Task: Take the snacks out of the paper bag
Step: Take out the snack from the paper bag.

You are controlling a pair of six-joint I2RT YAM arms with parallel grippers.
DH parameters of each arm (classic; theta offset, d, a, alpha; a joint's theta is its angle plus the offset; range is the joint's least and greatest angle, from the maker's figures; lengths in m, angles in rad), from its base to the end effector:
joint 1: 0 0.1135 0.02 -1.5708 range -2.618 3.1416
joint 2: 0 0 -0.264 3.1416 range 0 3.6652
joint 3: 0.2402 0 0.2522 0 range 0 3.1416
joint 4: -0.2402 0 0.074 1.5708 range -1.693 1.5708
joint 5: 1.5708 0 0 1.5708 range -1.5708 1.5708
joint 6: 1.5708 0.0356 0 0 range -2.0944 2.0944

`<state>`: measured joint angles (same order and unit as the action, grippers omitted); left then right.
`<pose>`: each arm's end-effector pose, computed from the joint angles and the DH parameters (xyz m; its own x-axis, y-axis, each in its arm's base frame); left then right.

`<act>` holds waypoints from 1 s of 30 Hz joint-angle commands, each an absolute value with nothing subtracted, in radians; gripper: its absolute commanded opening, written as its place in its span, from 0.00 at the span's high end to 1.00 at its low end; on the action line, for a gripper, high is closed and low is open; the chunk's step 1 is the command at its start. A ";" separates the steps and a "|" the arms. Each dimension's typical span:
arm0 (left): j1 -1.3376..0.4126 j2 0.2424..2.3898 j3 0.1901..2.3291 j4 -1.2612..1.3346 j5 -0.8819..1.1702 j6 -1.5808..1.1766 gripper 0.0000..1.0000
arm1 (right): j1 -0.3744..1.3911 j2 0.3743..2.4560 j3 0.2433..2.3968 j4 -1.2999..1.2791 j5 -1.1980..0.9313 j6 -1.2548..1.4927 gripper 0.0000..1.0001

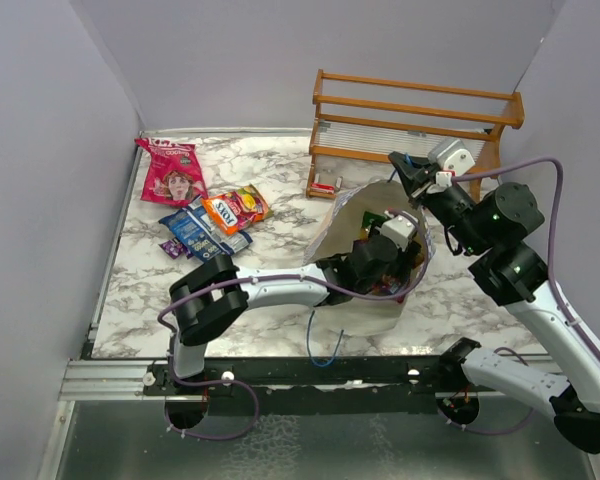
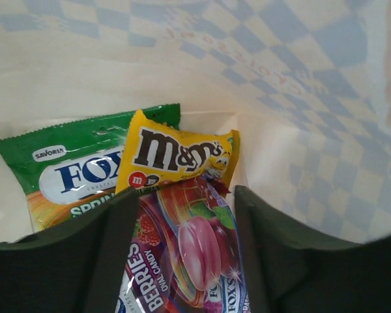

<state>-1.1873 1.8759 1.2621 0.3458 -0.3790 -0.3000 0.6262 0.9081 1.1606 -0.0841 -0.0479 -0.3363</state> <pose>0.1759 -0.4007 0.2449 -0.3098 0.0341 -0.9502 0.6663 0.7207 -0.1914 0.1512 0.1114 0.4593 0.3340 -0.1652 -0.9280 -0.5439 0.7703 -0.3329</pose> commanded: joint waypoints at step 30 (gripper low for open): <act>-1.118 2.056 1.474 0.216 -0.348 -0.211 0.42 | 0.622 0.853 1.207 -0.056 -0.087 -0.328 0.98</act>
